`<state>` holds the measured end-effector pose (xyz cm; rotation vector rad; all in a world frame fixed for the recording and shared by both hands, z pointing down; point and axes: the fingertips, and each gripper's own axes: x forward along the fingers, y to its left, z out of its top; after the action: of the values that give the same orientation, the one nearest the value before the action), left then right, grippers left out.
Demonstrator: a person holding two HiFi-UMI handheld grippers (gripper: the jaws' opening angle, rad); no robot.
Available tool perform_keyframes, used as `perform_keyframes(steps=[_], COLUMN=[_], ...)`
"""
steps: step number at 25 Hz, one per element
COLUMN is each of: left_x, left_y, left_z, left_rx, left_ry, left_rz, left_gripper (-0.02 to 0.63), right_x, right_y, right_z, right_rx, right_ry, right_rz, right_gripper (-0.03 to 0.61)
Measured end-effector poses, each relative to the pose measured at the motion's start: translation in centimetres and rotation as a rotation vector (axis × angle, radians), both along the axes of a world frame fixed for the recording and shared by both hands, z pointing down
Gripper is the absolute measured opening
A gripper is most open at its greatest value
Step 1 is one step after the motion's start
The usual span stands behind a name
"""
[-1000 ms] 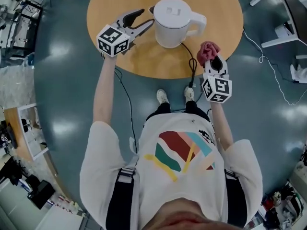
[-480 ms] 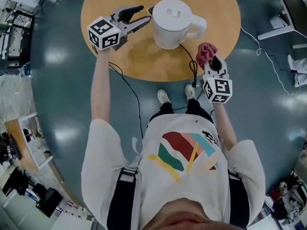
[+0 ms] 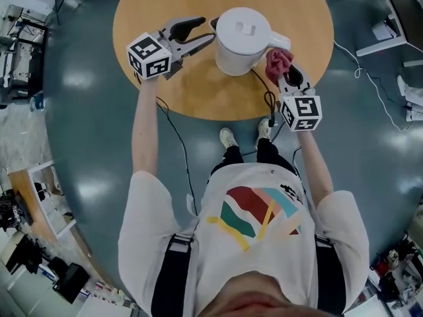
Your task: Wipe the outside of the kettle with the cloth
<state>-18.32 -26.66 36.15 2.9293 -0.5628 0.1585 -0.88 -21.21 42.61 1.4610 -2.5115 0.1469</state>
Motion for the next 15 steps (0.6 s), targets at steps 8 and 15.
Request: perform_keyframes(steps=[8,15], left_x=[1.7,2.0], left_y=[2.9,6.1], left_z=[0.2,0.7], left_rx=[0.017,0.057], left_ry=[-0.066,-0.111], left_rz=[0.07,0.012], left_gripper=[0.259,0.259], right_x=[0.6,0.5], right_y=[-3.8,-7.5], right_z=[-0.2,-0.8], right_rx=[0.03,0.075], right_ry=[0.058,0.113], right_rz=[0.011,0.009], right_gripper=[0.048,0.048])
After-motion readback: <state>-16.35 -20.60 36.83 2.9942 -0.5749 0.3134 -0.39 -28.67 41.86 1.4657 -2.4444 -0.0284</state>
